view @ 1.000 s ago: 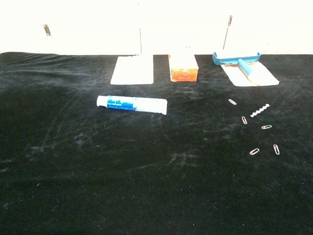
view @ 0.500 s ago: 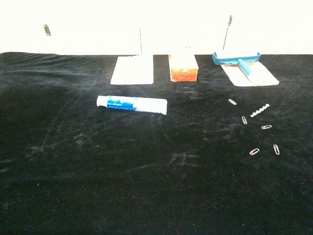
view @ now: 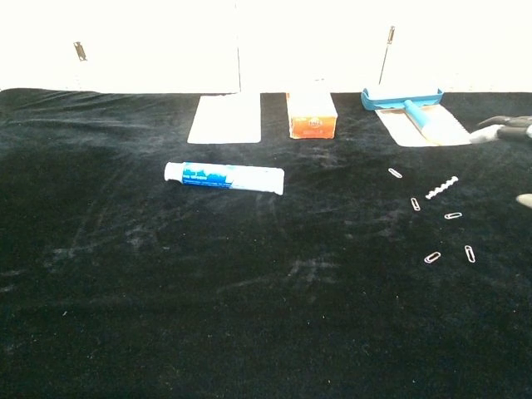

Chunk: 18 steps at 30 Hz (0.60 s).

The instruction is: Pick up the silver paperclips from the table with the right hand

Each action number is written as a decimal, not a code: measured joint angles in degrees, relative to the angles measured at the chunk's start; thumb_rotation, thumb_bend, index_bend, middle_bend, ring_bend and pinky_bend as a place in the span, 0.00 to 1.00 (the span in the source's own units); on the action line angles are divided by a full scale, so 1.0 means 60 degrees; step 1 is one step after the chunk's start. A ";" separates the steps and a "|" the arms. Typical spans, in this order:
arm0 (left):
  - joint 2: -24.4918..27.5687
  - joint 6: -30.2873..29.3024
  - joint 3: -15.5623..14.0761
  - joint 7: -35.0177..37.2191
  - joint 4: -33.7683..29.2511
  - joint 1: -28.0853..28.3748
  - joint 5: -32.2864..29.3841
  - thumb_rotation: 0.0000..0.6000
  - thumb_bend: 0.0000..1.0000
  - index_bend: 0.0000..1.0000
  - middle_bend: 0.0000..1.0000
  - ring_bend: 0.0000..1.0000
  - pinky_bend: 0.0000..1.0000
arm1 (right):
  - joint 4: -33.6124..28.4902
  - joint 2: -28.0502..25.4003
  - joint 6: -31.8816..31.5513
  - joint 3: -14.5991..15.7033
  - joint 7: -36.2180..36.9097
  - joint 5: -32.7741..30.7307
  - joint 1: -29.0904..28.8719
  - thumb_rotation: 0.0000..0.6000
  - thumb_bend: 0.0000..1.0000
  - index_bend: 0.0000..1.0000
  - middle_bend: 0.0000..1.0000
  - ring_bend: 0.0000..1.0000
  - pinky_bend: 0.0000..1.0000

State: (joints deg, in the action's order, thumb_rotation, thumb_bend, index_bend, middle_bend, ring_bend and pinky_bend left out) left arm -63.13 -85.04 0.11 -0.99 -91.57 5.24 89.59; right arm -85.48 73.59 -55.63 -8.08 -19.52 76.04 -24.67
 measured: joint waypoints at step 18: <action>0.0109 0.0200 0.0056 0.0394 0.0098 0.0060 -0.0246 1.00 0.46 0.00 0.11 0.10 0.08 | 0.2410 0.1423 0.1002 0.0167 0.0015 0.0016 -0.1279 1.00 0.41 0.31 0.00 0.00 0.00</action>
State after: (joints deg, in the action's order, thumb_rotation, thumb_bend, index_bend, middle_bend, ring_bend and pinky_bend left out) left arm -62.48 -83.83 0.45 1.37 -90.98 5.60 88.11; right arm -71.02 82.13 -49.62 -7.07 -19.43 76.14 -32.34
